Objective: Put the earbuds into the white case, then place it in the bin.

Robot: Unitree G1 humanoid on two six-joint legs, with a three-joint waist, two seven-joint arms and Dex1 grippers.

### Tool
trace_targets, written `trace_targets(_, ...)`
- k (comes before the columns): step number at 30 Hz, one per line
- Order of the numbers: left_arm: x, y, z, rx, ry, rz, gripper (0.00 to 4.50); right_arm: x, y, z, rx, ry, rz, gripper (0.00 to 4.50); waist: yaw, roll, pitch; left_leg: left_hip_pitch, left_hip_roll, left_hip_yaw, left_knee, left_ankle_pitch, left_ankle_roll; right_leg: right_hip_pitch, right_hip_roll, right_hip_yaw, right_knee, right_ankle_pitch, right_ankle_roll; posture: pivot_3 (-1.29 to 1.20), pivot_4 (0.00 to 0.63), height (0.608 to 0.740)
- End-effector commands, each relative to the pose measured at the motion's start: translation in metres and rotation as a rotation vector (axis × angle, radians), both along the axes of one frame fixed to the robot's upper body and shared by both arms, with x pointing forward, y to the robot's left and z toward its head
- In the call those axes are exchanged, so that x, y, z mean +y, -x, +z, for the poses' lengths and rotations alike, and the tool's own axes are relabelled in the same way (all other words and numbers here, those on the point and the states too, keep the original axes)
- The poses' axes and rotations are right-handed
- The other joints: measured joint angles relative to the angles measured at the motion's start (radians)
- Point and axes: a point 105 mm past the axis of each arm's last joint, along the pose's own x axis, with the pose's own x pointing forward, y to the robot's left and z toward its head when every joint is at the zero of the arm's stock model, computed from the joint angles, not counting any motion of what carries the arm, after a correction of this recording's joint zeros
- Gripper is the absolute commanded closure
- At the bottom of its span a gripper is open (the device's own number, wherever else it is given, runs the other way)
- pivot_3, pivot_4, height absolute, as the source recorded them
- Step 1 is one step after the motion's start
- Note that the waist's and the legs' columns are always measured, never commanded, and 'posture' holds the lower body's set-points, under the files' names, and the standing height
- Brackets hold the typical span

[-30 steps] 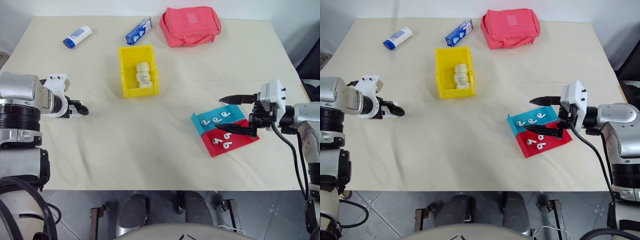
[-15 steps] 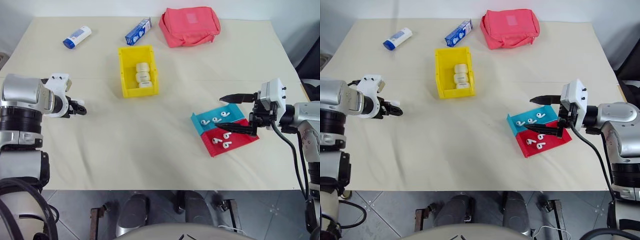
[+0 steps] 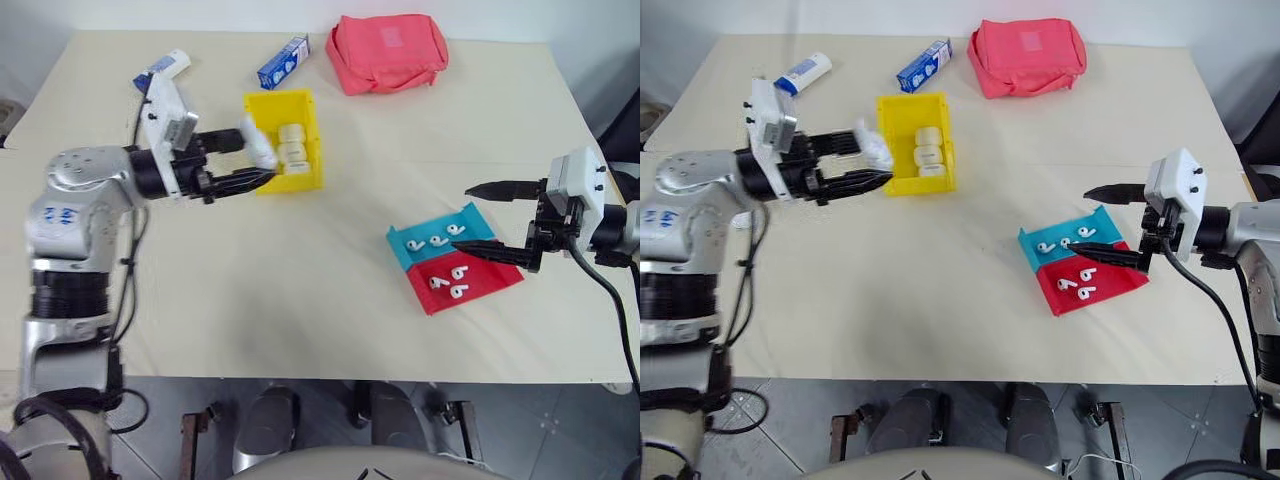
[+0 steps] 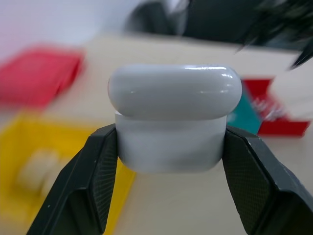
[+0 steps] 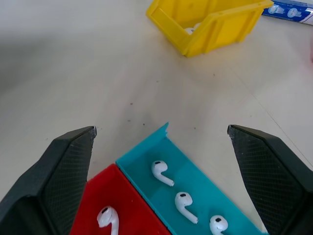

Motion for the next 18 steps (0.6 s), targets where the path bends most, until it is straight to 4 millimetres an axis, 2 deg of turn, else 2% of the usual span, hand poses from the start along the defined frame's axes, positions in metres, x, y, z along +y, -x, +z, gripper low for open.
trace_targets(1,-0.025,0.004,0.014,-0.128,0.064,-0.102,1.71,-0.007,0.004,0.007,-0.020,0.040,-0.087,0.00,0.004,0.000,0.000,0.000,0.000,0.002,0.000,0.000,0.001,0.000,0.000,0.000,-0.001,0.001,0.000,0.00,0.150,0.740)
trace_targets(8,-0.073,0.011,0.000,-0.117,0.196,-0.256,1.71,-0.020,0.024,-0.014,0.028,0.176,-0.195,0.00,0.004,0.000,0.000,0.000,0.000,0.006,0.000,0.000,0.004,0.000,0.001,0.001,-0.001,0.002,0.001,0.00,0.150,0.740)
trace_targets(10,-0.081,0.009,-0.003,-0.127,0.215,-0.263,1.71,-0.024,0.027,-0.018,0.030,0.202,-0.221,0.00,0.006,-0.001,0.000,0.000,0.000,0.006,0.000,0.000,0.005,0.001,0.000,0.001,-0.002,0.002,0.001,0.00,0.150,0.740)
trace_targets(13,-0.096,0.012,-0.018,-0.123,0.233,-0.284,1.71,-0.027,0.038,-0.026,0.105,0.206,-0.261,0.00,0.007,-0.001,0.000,0.000,0.001,0.006,0.000,0.000,0.006,0.000,0.000,0.001,-0.003,0.003,0.001,0.00,0.150,0.740)
trace_targets(16,-0.101,0.027,-0.038,-0.086,0.172,-0.387,1.71,-0.030,0.049,-0.038,0.126,0.285,-0.297,0.00,0.009,0.000,0.000,0.000,0.001,0.006,0.000,-0.001,0.006,0.001,0.000,0.001,-0.003,0.003,0.001,0.00,0.150,0.740)
trace_targets(18,-0.099,0.035,-0.043,-0.074,0.154,-0.438,1.71,-0.027,0.053,-0.041,0.141,0.291,-0.302,0.00,0.008,0.000,0.000,0.000,0.001,0.006,0.000,-0.001,0.006,0.000,0.000,0.001,-0.003,0.003,0.001,0.00,0.150,0.740)
